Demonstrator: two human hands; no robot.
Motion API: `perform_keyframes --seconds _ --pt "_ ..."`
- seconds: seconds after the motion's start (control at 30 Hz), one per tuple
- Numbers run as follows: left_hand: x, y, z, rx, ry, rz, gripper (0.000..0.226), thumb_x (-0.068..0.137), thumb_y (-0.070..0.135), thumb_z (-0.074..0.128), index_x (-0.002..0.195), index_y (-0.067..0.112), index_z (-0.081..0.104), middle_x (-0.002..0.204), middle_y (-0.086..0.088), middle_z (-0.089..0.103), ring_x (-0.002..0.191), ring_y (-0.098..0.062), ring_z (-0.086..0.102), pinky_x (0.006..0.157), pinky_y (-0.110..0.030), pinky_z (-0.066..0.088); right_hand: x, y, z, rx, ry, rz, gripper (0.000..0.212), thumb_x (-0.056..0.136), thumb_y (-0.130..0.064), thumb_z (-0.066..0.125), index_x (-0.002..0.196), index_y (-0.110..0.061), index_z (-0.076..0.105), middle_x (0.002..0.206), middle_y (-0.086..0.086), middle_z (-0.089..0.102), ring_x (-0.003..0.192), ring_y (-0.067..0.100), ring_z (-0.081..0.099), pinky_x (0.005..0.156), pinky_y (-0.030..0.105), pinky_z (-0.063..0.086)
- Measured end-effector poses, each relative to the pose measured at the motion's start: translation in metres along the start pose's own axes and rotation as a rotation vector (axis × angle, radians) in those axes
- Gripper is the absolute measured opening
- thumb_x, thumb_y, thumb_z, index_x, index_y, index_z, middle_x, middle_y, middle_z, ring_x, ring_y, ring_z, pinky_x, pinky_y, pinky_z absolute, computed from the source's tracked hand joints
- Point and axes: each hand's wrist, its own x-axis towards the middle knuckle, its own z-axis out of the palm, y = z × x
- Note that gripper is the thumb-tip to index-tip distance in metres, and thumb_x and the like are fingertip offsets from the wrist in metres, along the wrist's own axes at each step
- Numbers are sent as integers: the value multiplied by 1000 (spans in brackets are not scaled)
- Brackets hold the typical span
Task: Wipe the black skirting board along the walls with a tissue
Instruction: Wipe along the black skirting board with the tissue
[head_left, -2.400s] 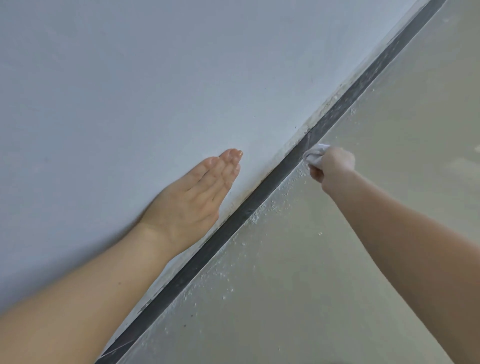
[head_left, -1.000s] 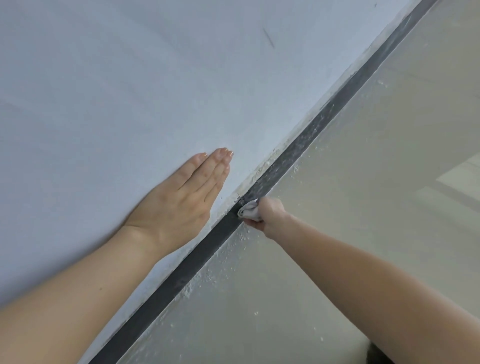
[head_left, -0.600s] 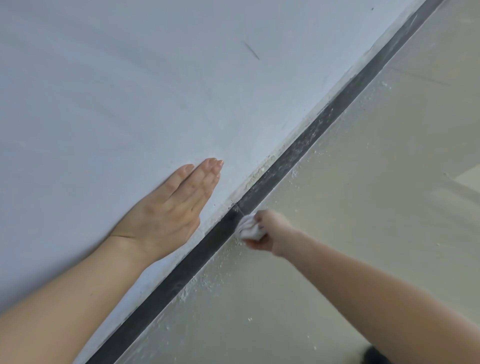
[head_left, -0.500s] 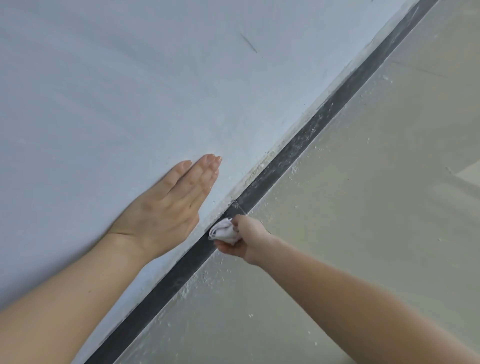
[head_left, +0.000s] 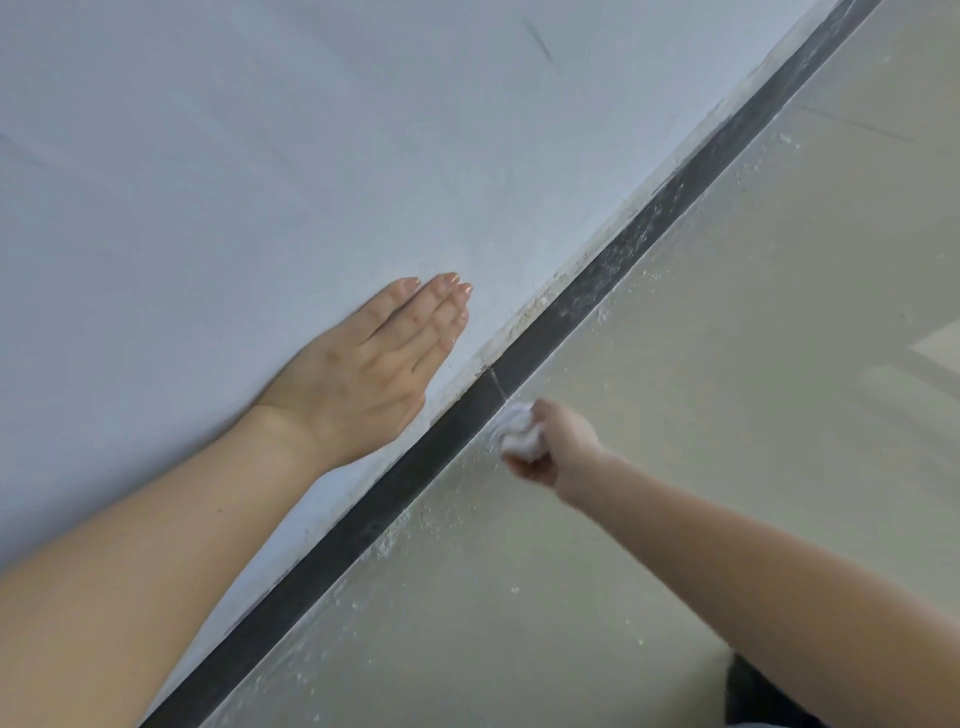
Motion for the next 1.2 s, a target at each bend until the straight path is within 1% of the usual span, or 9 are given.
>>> perform_keyframes --seconds 0.17,0.33,0.43,0.57,0.67,0.8,0.97,1.07,1.2 --pt "-13 -10 -12 -95 30 30 55 92 17 23 141 -5 35 150 -17 34 140 -30 31 116 -42 18 -11 117 47 -396 -257 269 14 83 -8 50 96 -9 56 91 14 61 66 23 60 52 25 52" --pt "-29 -14 -12 -52 17 48 54 94 17 23 142 -5 34 150 -17 34 140 -30 32 115 -41 20 -2 160 84 -286 -384 308 19 89 -5 49 105 -4 57 105 16 61 87 26 63 70 31 58" --pt "-28 -12 -9 -15 -25 48 55 93 18 22 143 -4 33 151 -17 33 140 -30 31 115 -40 21 0 151 92 -144 -392 262 13 90 -2 45 87 -9 55 98 13 58 82 24 61 74 33 58" --pt "-28 -11 -6 34 -12 57 56 94 18 20 144 -5 31 152 -18 31 141 -31 29 116 -41 21 -3 110 81 -106 -417 256 25 89 2 36 97 3 60 101 15 64 80 21 60 70 28 55" --pt "-27 -11 -7 40 -24 50 57 92 19 22 143 -5 31 152 -18 31 140 -31 30 115 -41 20 -6 63 60 -37 -370 163 34 89 2 28 87 0 62 79 13 67 61 14 64 56 21 53" --pt "-27 -11 -7 61 -47 47 58 93 20 21 144 -6 31 152 -19 30 141 -32 29 116 -42 20 -7 -3 27 77 -252 -35 36 89 3 25 81 4 59 62 9 67 58 14 58 63 24 49" --pt "-28 -11 -8 76 -84 51 59 95 22 17 145 -7 25 154 -19 25 143 -32 24 117 -43 17 5 -45 -5 434 -25 -144 31 92 -8 33 115 -1 53 97 18 61 69 24 62 59 30 58" --pt "-29 -10 -9 96 -101 60 60 95 24 14 146 -7 22 155 -20 21 144 -32 21 118 -42 14 0 -27 -2 194 -65 10 38 90 -9 34 123 1 50 101 23 62 65 26 64 54 30 59" --pt "-27 -12 -10 95 -128 63 60 95 24 16 147 -6 22 156 -20 19 144 -32 20 118 -42 14 -19 -11 27 78 -192 130 31 86 -1 34 111 1 53 104 27 62 69 31 66 59 33 59"
